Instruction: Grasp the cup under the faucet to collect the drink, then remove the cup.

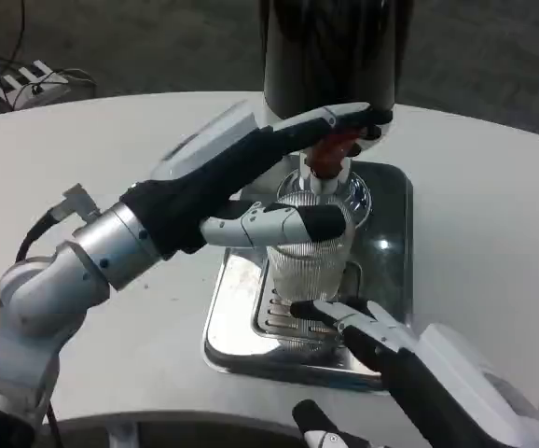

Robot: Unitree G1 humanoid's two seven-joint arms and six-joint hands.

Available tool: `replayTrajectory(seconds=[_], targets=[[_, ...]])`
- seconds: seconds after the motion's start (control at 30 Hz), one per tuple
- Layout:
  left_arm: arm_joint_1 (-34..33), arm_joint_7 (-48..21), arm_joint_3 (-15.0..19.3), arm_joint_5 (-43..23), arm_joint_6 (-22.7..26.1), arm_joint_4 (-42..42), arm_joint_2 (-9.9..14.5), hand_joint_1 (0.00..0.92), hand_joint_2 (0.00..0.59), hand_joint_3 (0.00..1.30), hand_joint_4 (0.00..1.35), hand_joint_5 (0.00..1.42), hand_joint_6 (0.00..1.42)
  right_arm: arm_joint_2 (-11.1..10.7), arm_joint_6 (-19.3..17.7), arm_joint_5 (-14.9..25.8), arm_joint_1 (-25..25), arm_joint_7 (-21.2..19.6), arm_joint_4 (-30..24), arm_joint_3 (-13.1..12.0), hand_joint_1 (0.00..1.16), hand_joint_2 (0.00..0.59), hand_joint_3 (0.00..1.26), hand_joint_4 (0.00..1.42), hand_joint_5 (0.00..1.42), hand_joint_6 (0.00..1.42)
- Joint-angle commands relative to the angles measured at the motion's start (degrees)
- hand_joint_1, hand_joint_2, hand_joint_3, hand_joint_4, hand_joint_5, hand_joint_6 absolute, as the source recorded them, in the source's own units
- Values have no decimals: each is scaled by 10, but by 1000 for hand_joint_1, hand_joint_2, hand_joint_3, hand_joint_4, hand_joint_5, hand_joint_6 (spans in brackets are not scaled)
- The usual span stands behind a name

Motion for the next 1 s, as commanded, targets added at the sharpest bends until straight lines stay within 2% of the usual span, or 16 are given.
replayTrajectory(seconds=[0.03, 0.67, 0.87, 1.0], targets=[[13, -6, -18, 27, -13, 6, 14, 0, 48, 188, 195, 259, 157, -2, 3, 4, 1, 3, 3, -2, 593, 478, 155, 94, 0, 18], [22, 22, -28, 62, -28, 13, 31, 0, 48, 179, 194, 258, 123, 6, 3, 7, 0, -12, 10, -7, 587, 474, 155, 106, 0, 28], [24, 30, -33, 69, -31, 6, 36, 0, 49, 179, 187, 258, 122, 21, 8, 19, 0, -33, 27, -14, 601, 479, 142, 106, 1, 44], [26, 38, -36, 75, -33, 7, 41, 0, 49, 179, 186, 258, 122, 42, 4, 44, 4, -65, 39, -19, 665, 467, 124, 106, 22, 85]])
